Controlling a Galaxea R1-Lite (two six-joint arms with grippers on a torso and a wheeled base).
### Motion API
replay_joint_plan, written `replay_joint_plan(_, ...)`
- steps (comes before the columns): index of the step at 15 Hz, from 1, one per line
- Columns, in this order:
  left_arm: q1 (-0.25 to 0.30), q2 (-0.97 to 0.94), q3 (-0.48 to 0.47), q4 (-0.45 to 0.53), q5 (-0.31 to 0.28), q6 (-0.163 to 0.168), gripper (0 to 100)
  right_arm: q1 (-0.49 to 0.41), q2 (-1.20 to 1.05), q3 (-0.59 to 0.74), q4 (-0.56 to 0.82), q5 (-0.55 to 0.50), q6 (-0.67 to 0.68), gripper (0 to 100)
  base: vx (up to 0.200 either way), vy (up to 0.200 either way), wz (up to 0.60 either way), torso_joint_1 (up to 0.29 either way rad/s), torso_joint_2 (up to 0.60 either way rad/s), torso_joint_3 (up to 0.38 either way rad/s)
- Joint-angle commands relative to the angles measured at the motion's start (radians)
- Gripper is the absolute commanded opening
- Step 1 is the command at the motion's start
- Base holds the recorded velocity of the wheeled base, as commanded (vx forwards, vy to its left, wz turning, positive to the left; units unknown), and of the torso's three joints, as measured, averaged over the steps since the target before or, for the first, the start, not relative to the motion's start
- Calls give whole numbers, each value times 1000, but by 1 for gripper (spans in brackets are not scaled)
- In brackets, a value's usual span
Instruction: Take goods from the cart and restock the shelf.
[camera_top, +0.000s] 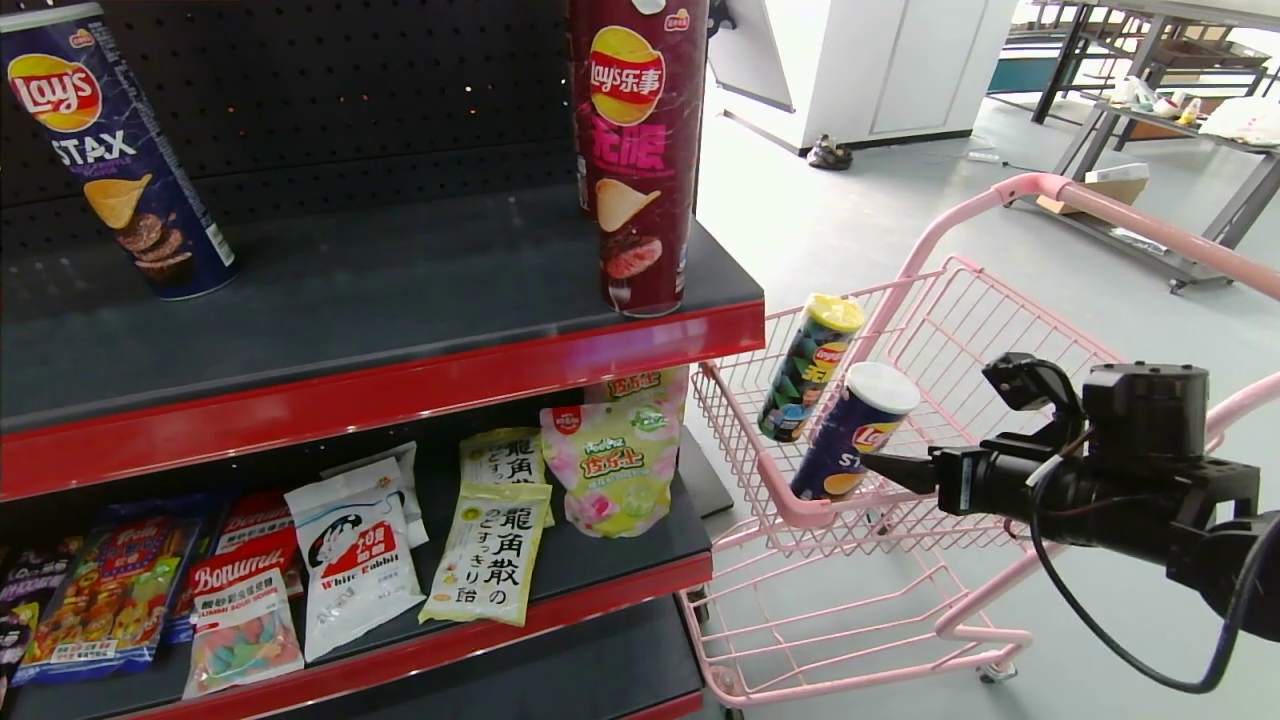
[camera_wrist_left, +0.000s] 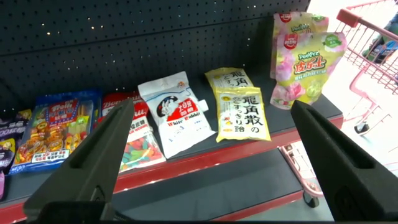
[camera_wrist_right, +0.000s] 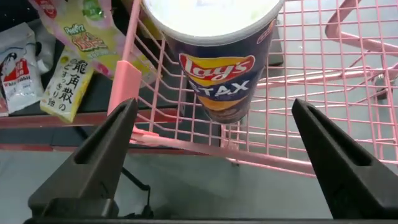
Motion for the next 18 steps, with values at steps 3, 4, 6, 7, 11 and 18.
replay_joint_plan(3,0,0,0,0,0,0,100,-14,93,-81,-7,24,13,100,0,0,0,0,0,0)
replay_joint_plan(4,0,0,-1,0,-1,0,100,-11,110,-103,-7,35,16,100,0,0,0,0,0,0)
replay_joint_plan(6,0,0,0,0,0,0,100,-14,141,-126,-7,35,16,100,0,0,0,0,0,0)
replay_joint_plan(7,0,0,0,0,0,0,100,-14,162,-138,-8,35,16,100,0,0,0,0,0,0)
replay_joint_plan(11,0,0,0,0,-1,0,100,-14,259,-179,-126,36,16,100,0,0,0,0,0,0)
replay_joint_plan(18,0,0,0,0,0,0,100,-5,296,-208,-152,33,38,0,0,0,0,0,0,0)
